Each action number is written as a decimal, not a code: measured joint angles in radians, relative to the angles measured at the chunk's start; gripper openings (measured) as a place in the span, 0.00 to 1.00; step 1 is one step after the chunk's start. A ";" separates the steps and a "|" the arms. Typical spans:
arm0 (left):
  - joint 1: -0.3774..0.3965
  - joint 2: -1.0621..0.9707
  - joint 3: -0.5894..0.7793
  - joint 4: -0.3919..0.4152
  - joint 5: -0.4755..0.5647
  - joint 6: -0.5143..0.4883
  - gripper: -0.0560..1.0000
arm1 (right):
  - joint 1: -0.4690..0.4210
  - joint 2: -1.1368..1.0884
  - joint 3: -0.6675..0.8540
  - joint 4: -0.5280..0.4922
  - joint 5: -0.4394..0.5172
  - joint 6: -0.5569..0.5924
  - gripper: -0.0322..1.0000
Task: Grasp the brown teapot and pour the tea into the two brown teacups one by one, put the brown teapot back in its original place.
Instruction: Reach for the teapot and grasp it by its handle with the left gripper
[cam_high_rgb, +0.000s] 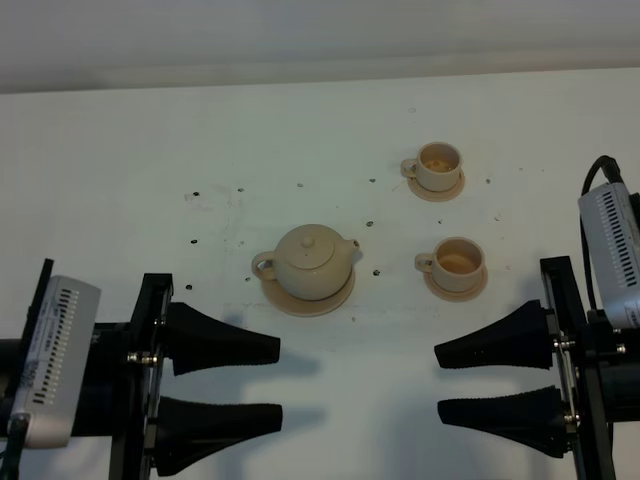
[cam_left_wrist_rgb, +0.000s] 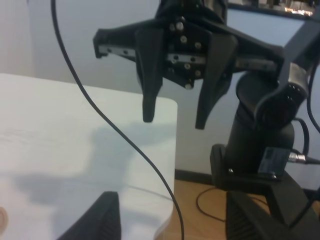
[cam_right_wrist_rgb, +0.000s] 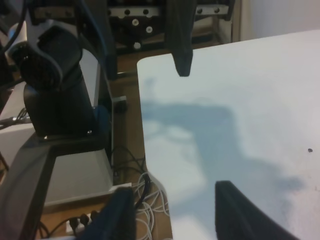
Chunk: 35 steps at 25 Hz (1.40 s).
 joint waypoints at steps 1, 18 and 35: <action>0.000 0.000 -0.002 -0.007 0.000 0.000 0.50 | 0.000 0.000 0.000 0.006 0.000 0.000 0.41; 0.000 -0.119 -0.344 0.415 -0.410 -0.816 0.50 | 0.000 0.000 -0.119 0.073 -0.223 0.492 0.41; 0.000 0.151 -0.705 1.105 -0.286 -1.606 0.50 | 0.000 0.000 -0.440 -1.174 -0.354 1.836 0.41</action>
